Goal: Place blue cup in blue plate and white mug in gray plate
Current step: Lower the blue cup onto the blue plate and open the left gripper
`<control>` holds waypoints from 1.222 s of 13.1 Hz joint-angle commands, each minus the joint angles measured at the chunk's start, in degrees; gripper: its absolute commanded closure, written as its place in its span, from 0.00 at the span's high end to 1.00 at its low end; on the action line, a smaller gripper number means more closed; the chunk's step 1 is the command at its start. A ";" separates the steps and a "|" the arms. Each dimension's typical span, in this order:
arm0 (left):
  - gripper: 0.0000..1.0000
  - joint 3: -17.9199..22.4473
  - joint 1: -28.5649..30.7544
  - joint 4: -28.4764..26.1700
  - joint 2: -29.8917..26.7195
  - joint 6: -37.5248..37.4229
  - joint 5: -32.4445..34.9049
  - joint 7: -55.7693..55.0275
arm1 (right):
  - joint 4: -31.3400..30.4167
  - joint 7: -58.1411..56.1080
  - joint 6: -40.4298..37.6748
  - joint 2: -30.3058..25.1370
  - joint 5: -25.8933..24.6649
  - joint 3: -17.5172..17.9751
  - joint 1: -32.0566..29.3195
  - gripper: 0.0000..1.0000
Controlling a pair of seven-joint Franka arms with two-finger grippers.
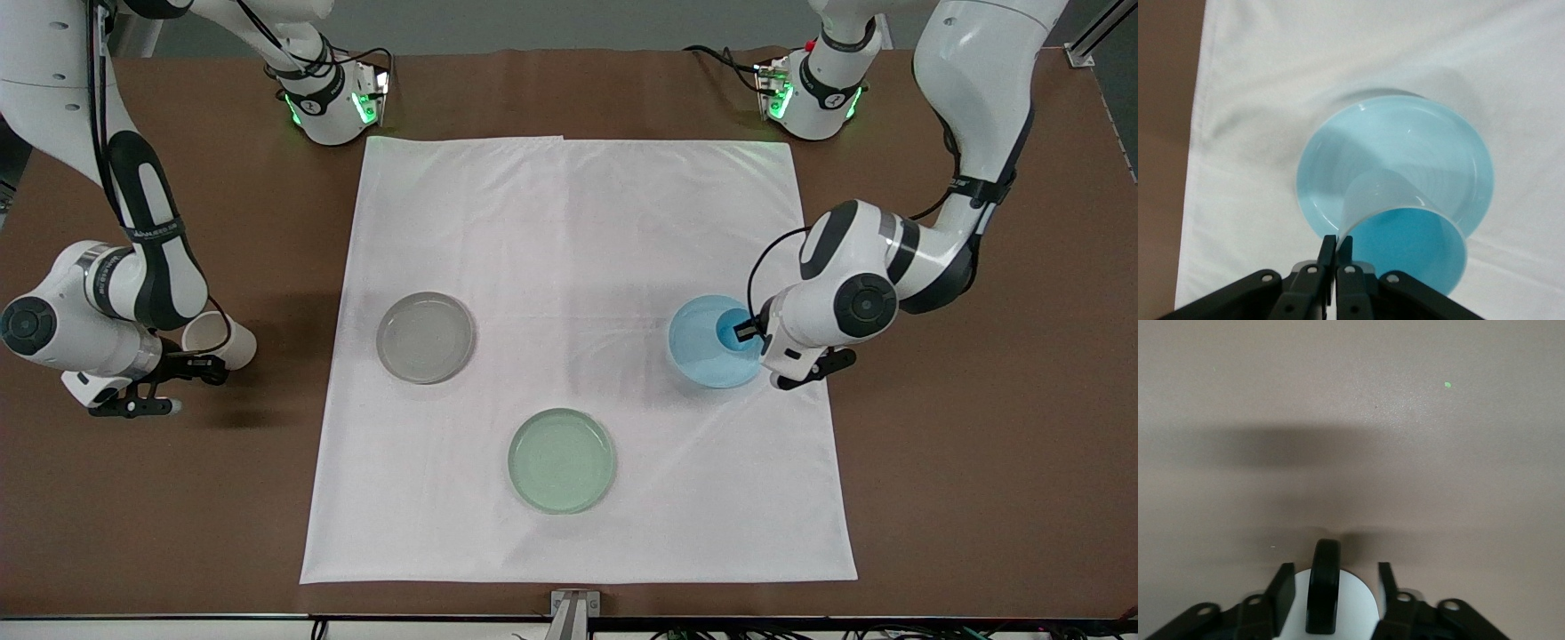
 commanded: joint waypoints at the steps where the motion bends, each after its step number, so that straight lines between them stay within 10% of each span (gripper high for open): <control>1: 0.02 -0.03 -0.25 0.22 2.29 1.64 0.35 -1.24 | -1.09 -1.34 0.67 -0.74 1.10 1.33 -0.88 0.42; 3: 0.23 -0.03 -1.21 0.22 3.88 3.58 0.35 -3.60 | -1.09 -1.34 0.67 -0.74 1.10 1.42 -0.88 0.38; 6: 1.00 0.15 -0.17 1.35 2.32 2.71 0.79 -3.45 | -1.09 -1.34 0.67 -0.74 1.10 1.42 -0.88 0.29; 16: 1.00 0.76 7.64 20.51 -13.23 -20.02 6.33 8.03 | 3.45 -1.34 -10.00 -4.33 1.10 1.42 0.34 0.03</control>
